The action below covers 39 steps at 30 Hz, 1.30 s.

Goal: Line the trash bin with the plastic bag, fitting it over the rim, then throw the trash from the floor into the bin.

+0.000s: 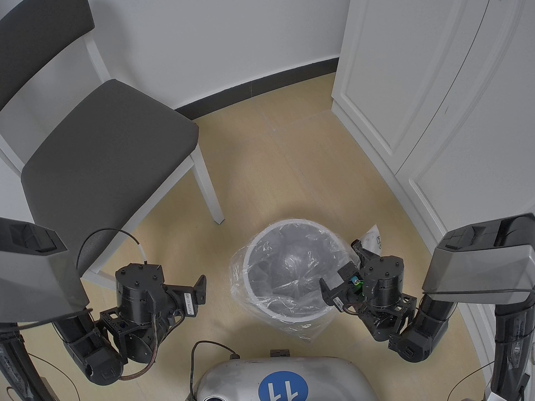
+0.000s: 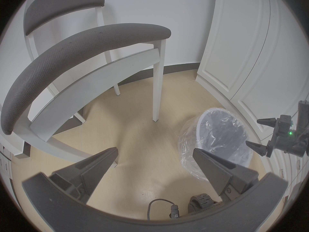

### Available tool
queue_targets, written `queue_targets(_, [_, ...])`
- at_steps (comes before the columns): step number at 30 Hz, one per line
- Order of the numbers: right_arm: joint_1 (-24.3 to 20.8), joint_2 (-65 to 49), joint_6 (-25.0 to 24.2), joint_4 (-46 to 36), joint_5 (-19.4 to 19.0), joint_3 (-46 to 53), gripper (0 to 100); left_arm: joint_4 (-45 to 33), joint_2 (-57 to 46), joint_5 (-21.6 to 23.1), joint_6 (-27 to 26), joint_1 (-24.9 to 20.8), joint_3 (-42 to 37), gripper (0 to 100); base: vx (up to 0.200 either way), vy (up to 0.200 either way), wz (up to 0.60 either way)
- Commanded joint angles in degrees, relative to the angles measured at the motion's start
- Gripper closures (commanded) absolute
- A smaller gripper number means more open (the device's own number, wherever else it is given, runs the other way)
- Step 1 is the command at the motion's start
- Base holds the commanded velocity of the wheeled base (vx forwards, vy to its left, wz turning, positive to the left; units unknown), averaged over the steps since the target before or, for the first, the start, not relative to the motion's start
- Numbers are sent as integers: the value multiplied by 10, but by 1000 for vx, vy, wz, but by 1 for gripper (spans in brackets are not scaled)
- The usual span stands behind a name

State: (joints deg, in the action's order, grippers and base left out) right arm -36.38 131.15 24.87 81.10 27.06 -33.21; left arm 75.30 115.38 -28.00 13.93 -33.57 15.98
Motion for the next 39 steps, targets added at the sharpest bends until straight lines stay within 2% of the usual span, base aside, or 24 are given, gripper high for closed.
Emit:
queue_targets(1, [-9, 45, -11, 14, 1, -34, 0, 0, 1, 0, 0, 0, 0, 0, 0, 0, 0])
queue_targets(9, [-19, 90, -33, 19, 2, -77, 0, 20, 8, 1, 0, -1, -1, 0, 0, 0, 0])
queue_targets(18, [-26, 82, -34, 16, 0, -57, 0, 20, 9, 1, 0, -3, -2, 0, 0, 0, 0])
queue_targets(30, [-54, 40, -32, 10, -56, 30, 0, 20, 12, 1, 1, -4, -6, 0, 0, 0, 0])
queue_targets(39, [-71, 35, -29, 10, -68, 59, 0, 21, 12, 1, 2, -6, -10, 0, 0, 0, 0])
